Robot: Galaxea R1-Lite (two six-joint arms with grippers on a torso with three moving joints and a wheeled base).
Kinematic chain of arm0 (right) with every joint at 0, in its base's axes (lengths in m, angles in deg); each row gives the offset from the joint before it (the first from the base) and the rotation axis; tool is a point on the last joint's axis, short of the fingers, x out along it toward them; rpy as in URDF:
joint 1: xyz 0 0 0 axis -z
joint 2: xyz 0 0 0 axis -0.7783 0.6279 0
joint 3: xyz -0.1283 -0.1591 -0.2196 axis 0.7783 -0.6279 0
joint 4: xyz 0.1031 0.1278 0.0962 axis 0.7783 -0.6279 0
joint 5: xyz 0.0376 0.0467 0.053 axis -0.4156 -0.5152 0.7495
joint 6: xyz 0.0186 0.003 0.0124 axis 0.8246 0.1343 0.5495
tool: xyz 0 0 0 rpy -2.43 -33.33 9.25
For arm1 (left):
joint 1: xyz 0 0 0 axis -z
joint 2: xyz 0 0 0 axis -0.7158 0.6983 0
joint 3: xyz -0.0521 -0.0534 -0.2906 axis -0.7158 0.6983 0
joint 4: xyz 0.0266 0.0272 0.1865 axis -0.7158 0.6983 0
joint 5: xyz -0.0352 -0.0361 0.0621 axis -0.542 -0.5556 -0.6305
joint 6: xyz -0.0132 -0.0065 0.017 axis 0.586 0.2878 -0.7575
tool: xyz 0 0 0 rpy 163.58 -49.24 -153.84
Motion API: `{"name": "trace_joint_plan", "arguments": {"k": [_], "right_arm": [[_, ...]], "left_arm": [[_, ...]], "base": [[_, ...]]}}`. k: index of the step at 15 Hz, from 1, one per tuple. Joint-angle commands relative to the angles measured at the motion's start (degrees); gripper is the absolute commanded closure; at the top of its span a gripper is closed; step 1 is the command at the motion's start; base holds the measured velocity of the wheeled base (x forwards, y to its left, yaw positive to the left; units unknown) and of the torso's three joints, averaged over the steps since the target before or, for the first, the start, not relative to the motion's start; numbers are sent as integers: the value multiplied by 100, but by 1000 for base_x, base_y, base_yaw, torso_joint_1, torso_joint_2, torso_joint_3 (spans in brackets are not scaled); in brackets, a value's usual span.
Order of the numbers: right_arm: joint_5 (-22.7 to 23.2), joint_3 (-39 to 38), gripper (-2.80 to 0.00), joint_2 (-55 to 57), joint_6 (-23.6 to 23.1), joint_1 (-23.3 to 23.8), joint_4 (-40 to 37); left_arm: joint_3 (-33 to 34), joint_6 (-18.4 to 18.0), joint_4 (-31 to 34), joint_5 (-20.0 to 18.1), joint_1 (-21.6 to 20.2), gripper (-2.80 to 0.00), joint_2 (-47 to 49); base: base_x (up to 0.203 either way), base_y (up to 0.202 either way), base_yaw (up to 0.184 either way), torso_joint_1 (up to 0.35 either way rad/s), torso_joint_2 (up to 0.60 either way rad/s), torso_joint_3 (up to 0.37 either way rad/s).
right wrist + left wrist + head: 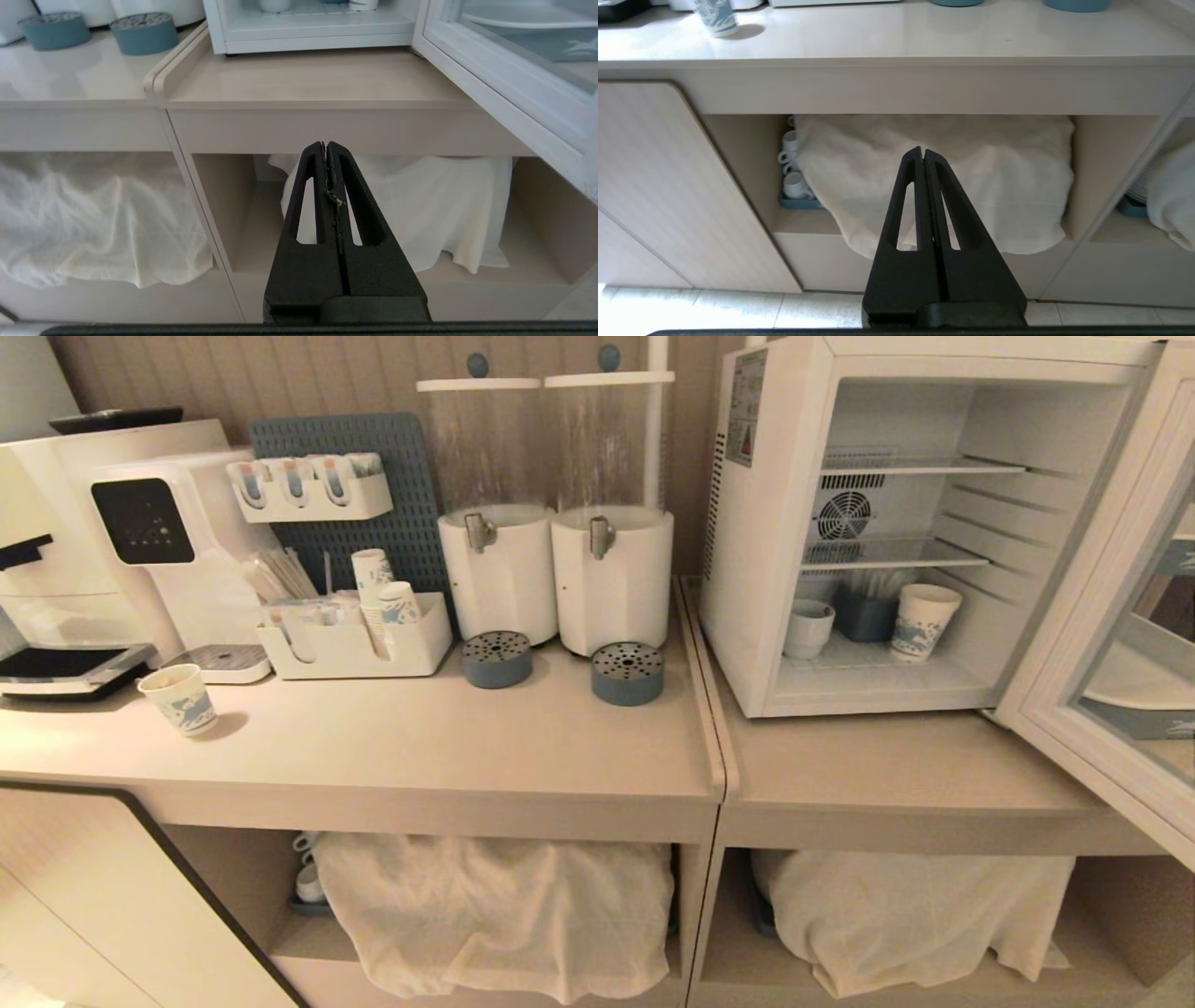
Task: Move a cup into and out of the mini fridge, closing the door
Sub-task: Close the freezer door
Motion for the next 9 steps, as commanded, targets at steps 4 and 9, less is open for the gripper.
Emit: {"name": "trace_joint_plan", "arguments": {"k": [4, 9], "right_arm": [[2, -53, 0, 4, -3, 0, -11], [2, -49, 0, 3, -3, 0, -12]], "left_arm": [[-7, 22, 2, -5, -4, 0, 0], [2, 31, 2, -5, -4, 0, 0]], "base": [[-2, -152, 0, 3, 4, 3], [0, -193, 1, 2, 5, 2]]}}
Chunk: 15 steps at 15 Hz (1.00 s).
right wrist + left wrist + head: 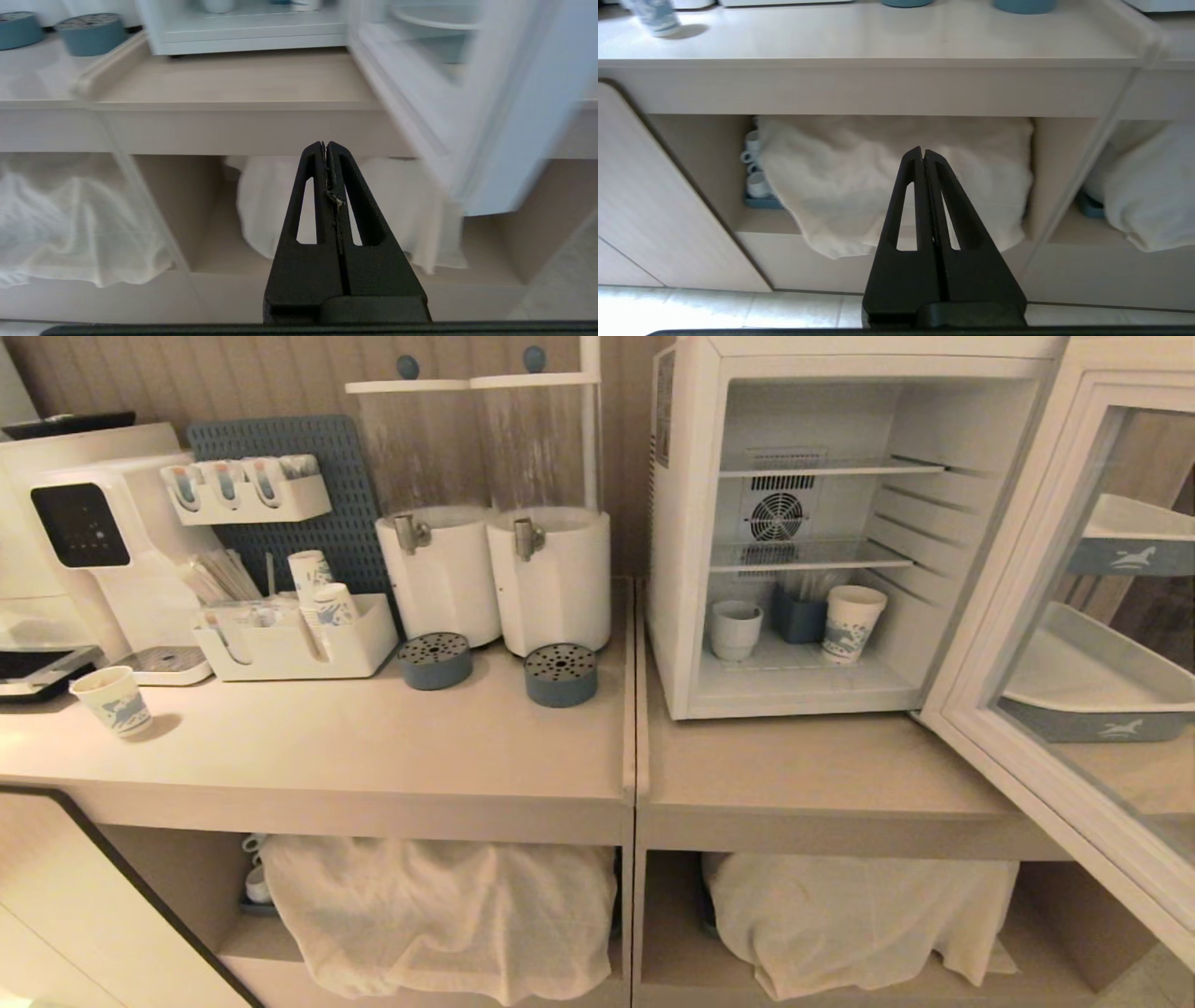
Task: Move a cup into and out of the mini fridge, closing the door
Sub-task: Close the freezer door
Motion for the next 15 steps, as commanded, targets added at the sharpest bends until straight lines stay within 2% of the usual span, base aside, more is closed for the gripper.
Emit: {"name": "trace_joint_plan", "arguments": {"k": [1, 15], "right_arm": [[5, -53, 0, -2, -3, 0, 3], [5, -53, 0, -2, -3, 0, -6]], "left_arm": [[-1, -2, 1, 1, -1, 0, 0], [0, 7, 1, 1, -1, 0, 0]], "base": [[0, -191, 1, 7, 2, 2], [0, -191, 1, 4, 3, 1]]}}
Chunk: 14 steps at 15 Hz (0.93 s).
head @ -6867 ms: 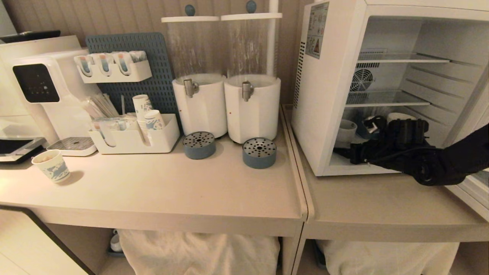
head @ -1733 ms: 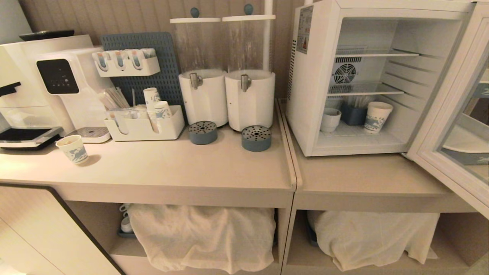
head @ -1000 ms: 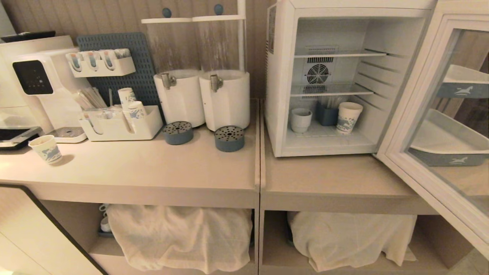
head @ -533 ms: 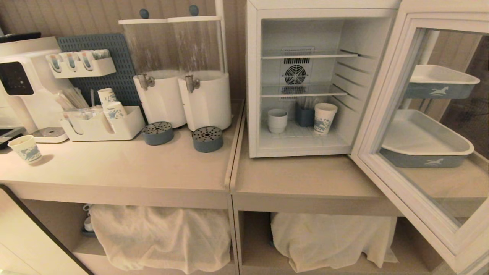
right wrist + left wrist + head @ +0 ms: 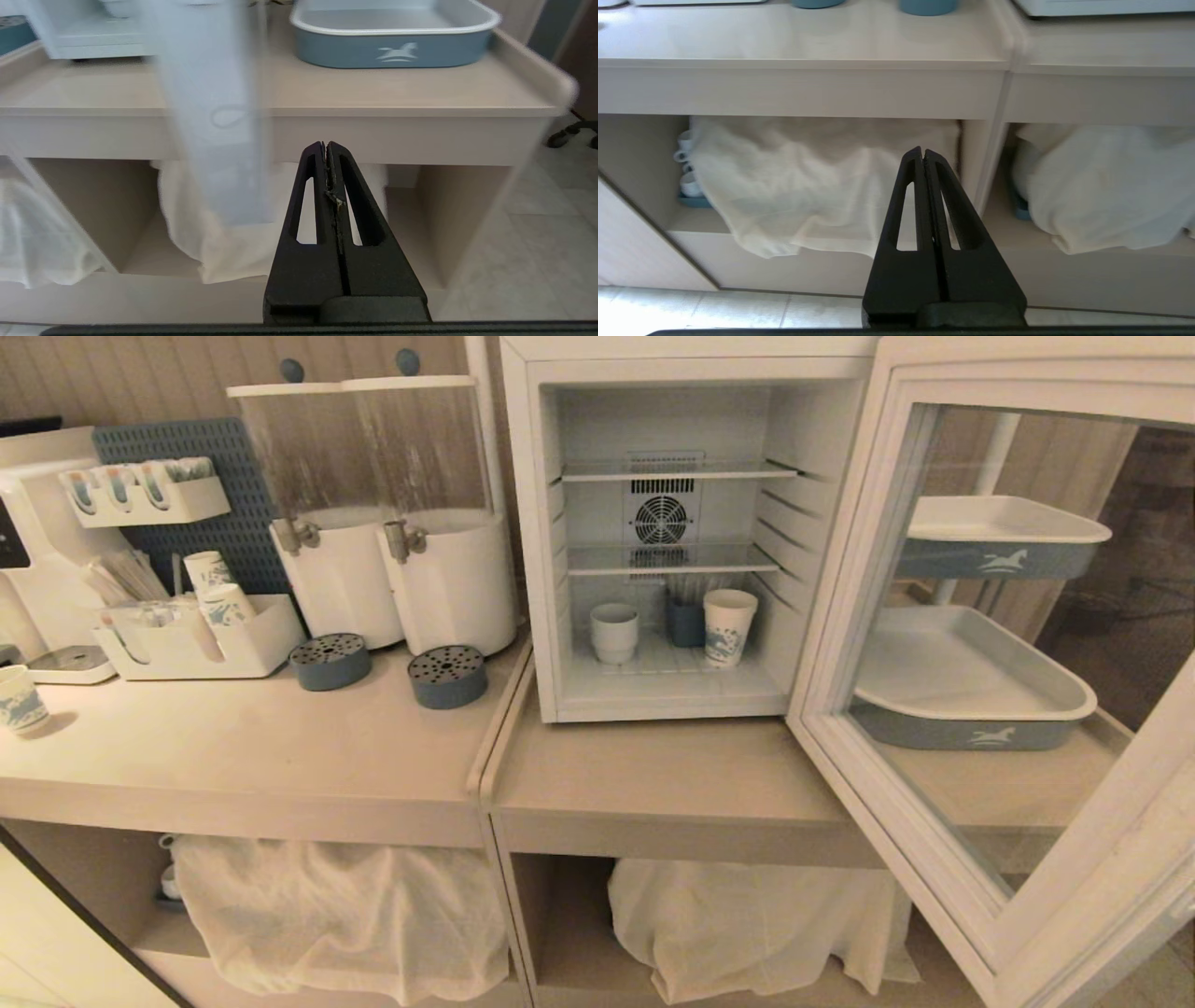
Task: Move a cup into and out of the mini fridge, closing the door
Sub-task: Close the freezer door
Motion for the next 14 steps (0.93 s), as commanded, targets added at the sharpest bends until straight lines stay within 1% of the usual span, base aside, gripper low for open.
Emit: {"name": "trace_joint_plan", "arguments": {"k": [1, 3, 5, 8, 9, 10, 11, 12, 13, 14], "right_arm": [[2, -52, 0, -2, -3, 0, 2], [2, -44, 0, -2, -3, 0, 2], [2, -44, 0, -2, 5, 0, 2], [-24, -5, 0, -2, 35, 0, -27], [-19, 142, 0, -2, 62, 0, -71], [-3, 516, 0, -1, 106, 0, -202], [7, 1128, 0, 36, 144, 0, -501], [-19, 1929, 0, 182, 220, 2, -783], [-120, 2622, 0, 518, 401, -3, -961], [-319, 3127, 0, 1078, 627, -36, -1050]], "left_arm": [[0, 17, 3, -4, -1, 0, 0], [0, 17, -5, -4, -1, 0, 0], [9, 17, -40, -4, -1, 0, 0], [9, 17, -40, -4, -1, 0, 0], [9, 26, -40, -4, -1, 0, 0], [9, 26, -40, -4, -1, 0, 0], [9, 26, -40, -4, -1, 0, 0], [9, 26, -40, -4, -1, 0, 0], [9, 26, -40, -4, -1, 0, 0], [9, 35, -40, -4, -1, 0, 0]], "base": [[0, -189, 4, 2, 3, 2], [0, -176, 2, 2, 5, 1], [0, -87, -2, 3, 4, 4], [0, 0, 0, 0, 0, 0], [0, 0, 0, 0, 0, 0], [0, 0, 0, 0, 0, 0], [0, 0, 0, 0, 0, 0], [0, 0, 0, 0, 0, 0], [0, 0, 0, 0, 0, 0], [0, 0, 0, 0, 0, 0]]}}
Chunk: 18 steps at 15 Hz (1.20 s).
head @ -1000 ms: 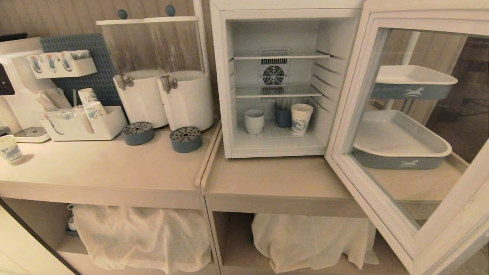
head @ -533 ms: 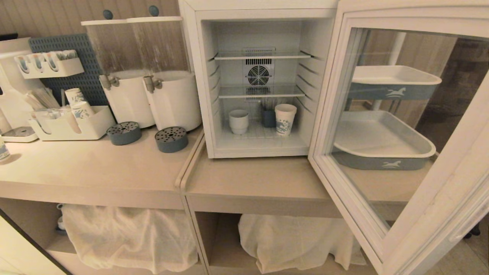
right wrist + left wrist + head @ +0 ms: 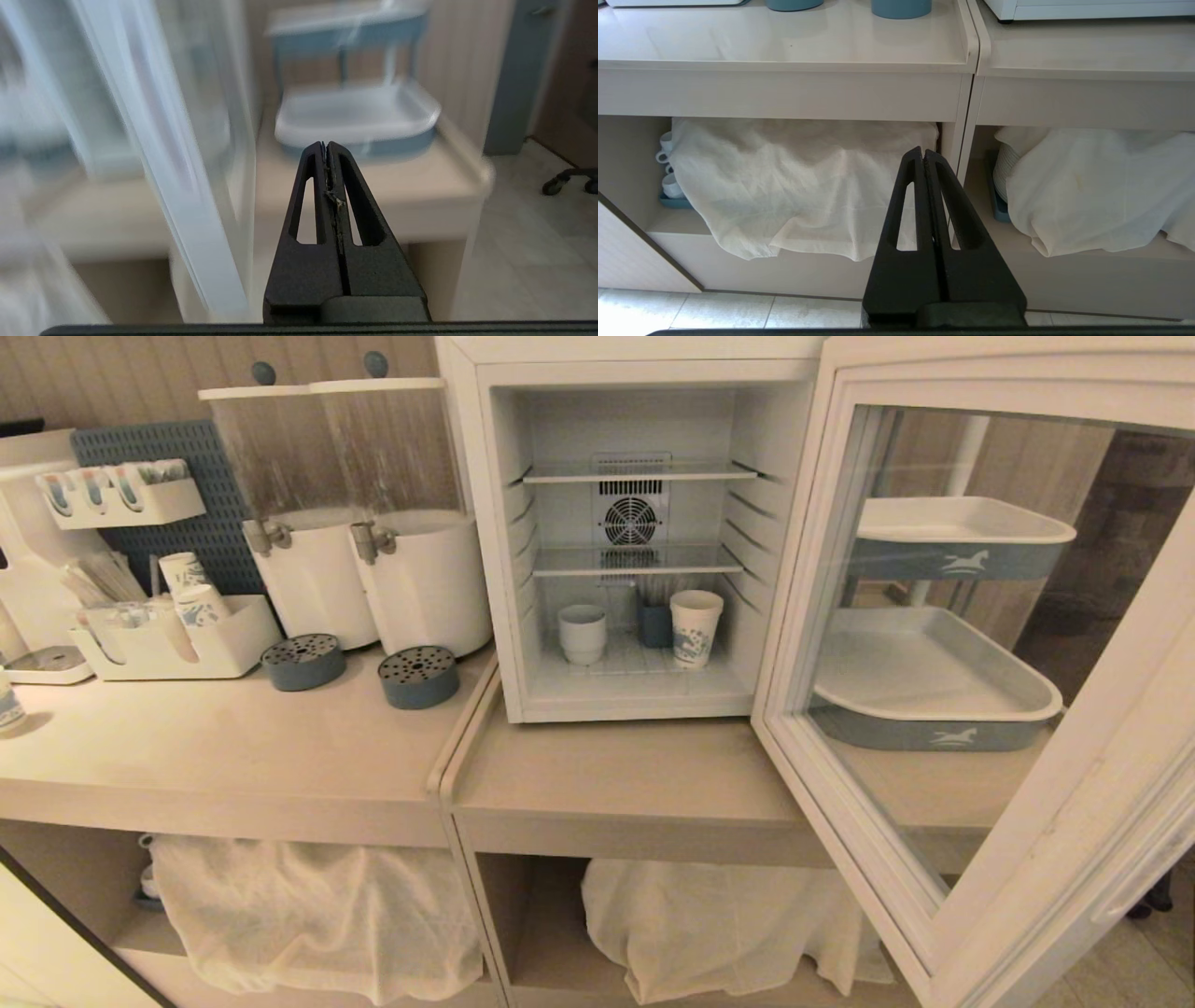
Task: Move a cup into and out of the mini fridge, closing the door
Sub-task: Close the freezer door
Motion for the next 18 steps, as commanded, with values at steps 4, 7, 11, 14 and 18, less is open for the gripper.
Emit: {"name": "trace_joint_plan", "arguments": {"k": [4, 7, 11, 14, 18], "right_arm": [[-382, 1912, 0, 3482, 630, -279, -52], [1038, 2286, 0, 4945, 490, -144, 164], [4106, 2444, 0, 6556, 264, 1520, 1558], [6683, 2425, 0, 7035, 174, 2024, 2010], [8711, 2469, 0, 7499, 2, 2149, 2212]], "left_arm": [[9, 1, -32, 0, -9, 0, 0], [9, 9, -32, 9, -9, 0, 0], [9, 9, -32, 9, -9, 0, 0], [9, 9, -32, 9, -9, 0, 0], [9, 9, -32, 9, -9, 0, 0]], "base": [[0, 0, 0, 0, 0, 0], [0, 0, 0, 0, 0, 0], [0, 0, 0, 0, 0, 0], [0, 0, 0, 0, 0, 0], [0, 0, 0, 0, 0, 0]]}}
